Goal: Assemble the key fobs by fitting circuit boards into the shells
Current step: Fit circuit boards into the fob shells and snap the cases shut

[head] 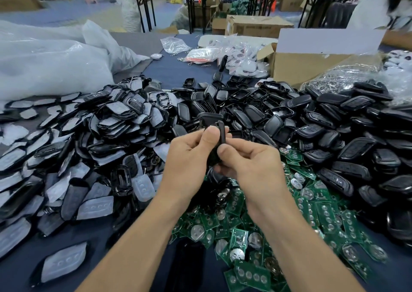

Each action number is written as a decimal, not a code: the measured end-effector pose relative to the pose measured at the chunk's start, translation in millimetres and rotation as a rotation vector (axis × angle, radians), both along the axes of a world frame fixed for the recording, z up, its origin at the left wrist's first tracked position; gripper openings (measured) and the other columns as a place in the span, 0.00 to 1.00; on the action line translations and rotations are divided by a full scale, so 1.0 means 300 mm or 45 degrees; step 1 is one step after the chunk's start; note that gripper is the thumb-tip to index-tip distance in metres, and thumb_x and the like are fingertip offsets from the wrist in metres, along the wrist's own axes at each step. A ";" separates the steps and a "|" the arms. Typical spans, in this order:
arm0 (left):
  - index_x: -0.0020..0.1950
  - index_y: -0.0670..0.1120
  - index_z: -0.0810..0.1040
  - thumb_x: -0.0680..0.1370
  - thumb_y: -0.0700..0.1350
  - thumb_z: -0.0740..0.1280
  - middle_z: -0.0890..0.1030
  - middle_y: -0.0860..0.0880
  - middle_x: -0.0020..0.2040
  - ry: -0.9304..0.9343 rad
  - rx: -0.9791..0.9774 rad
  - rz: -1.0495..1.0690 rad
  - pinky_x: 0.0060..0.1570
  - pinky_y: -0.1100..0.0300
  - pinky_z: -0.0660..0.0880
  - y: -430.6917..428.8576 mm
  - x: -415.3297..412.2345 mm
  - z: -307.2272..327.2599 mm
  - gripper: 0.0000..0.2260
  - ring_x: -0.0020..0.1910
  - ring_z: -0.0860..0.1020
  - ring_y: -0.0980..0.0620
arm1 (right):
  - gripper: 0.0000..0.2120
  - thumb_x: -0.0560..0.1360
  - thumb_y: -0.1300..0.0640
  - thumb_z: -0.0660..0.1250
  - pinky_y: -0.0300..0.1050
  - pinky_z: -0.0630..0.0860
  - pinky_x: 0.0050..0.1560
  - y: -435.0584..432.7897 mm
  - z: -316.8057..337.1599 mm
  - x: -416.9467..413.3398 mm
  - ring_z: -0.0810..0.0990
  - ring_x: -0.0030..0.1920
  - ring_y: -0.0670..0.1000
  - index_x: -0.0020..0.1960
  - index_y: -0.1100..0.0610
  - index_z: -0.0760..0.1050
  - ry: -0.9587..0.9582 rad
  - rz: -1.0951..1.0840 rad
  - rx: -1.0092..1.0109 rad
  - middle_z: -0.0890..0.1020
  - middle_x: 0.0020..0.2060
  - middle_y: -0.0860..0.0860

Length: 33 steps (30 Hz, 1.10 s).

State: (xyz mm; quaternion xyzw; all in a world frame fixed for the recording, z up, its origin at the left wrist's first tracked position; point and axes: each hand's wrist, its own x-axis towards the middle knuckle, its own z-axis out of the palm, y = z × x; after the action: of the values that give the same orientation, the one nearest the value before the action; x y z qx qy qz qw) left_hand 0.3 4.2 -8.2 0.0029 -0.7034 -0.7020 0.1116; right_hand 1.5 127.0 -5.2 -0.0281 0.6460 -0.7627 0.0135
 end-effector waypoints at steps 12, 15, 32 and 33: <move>0.50 0.47 0.89 0.85 0.59 0.56 0.89 0.47 0.50 -0.171 0.283 0.002 0.49 0.59 0.84 -0.005 -0.005 -0.005 0.25 0.52 0.87 0.49 | 0.06 0.79 0.67 0.70 0.44 0.85 0.41 0.036 0.014 -0.030 0.86 0.42 0.54 0.50 0.61 0.86 -0.210 0.138 -0.060 0.88 0.45 0.59; 0.60 0.48 0.85 0.79 0.65 0.56 0.89 0.50 0.53 -0.116 0.233 0.059 0.52 0.61 0.83 -0.025 -0.010 -0.011 0.28 0.54 0.87 0.53 | 0.16 0.78 0.52 0.70 0.44 0.84 0.50 0.150 0.053 -0.077 0.87 0.56 0.54 0.59 0.62 0.82 -0.263 -0.012 -0.791 0.87 0.56 0.58; 0.64 0.64 0.82 0.73 0.56 0.77 0.80 0.63 0.67 -0.173 -1.179 -0.062 0.78 0.58 0.61 -0.019 -0.004 -0.050 0.19 0.76 0.67 0.55 | 0.21 0.74 0.63 0.71 0.30 0.75 0.57 0.159 -0.029 -0.106 0.82 0.53 0.40 0.63 0.46 0.84 0.134 -0.185 1.257 0.86 0.57 0.46; 0.64 0.63 0.83 0.74 0.55 0.77 0.81 0.63 0.66 -0.194 -1.168 -0.039 0.77 0.57 0.59 -0.022 -0.005 -0.047 0.19 0.76 0.66 0.54 | 0.20 0.73 0.62 0.72 0.22 0.71 0.53 0.162 -0.026 -0.101 0.81 0.49 0.33 0.62 0.47 0.85 0.145 -0.133 1.149 0.86 0.54 0.42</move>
State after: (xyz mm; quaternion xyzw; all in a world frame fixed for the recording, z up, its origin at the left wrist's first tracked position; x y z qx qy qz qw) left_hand -1.3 -2.3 -22.3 -0.0057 -0.9474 -0.3177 0.0388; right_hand -29.0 175.6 -12.9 -0.0286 0.9139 -0.4018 -0.0494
